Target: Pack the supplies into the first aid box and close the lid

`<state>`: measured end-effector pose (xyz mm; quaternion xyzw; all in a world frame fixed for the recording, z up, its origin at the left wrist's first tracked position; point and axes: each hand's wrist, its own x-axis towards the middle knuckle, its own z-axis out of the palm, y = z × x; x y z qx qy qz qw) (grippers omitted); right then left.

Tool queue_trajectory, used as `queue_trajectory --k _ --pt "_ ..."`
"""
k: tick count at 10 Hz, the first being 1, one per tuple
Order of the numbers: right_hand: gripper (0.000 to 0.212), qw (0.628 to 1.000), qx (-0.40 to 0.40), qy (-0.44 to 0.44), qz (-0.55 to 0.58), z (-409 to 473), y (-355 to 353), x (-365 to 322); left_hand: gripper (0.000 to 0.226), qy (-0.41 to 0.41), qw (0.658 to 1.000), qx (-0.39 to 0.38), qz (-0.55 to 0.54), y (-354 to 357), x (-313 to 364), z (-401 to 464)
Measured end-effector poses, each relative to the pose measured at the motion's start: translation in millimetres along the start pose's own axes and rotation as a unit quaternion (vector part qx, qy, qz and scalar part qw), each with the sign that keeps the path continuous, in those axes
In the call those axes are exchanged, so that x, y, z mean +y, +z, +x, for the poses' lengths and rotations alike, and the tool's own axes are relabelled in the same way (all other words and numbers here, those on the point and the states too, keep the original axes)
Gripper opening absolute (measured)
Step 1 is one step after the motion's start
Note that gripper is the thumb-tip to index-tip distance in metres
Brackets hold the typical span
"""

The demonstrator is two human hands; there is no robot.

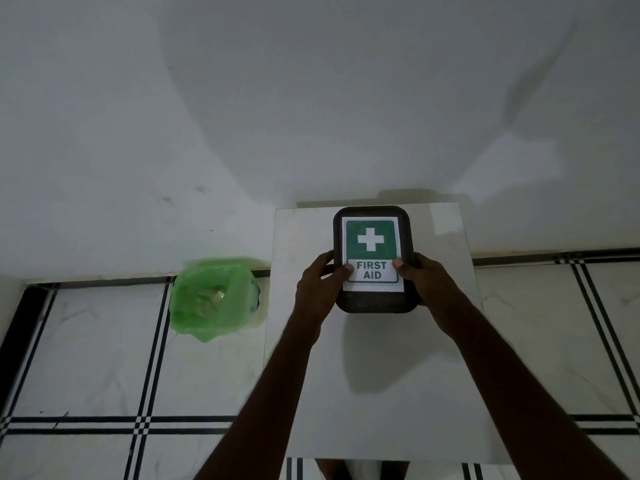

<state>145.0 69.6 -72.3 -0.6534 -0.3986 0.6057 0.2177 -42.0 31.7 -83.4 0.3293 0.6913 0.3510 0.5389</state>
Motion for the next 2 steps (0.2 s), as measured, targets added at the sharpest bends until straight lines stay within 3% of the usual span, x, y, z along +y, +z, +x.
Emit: queue_trajectory --k 1,2 --pt "0.039 1.000 -0.007 0.003 0.008 0 -3 -3 0.047 0.018 0.999 0.006 0.026 -1 2 -1" --pt "0.053 0.995 0.060 -0.038 -0.075 -17 -6 -11 0.054 0.053 0.990 0.083 0.104 -7 15 -22"
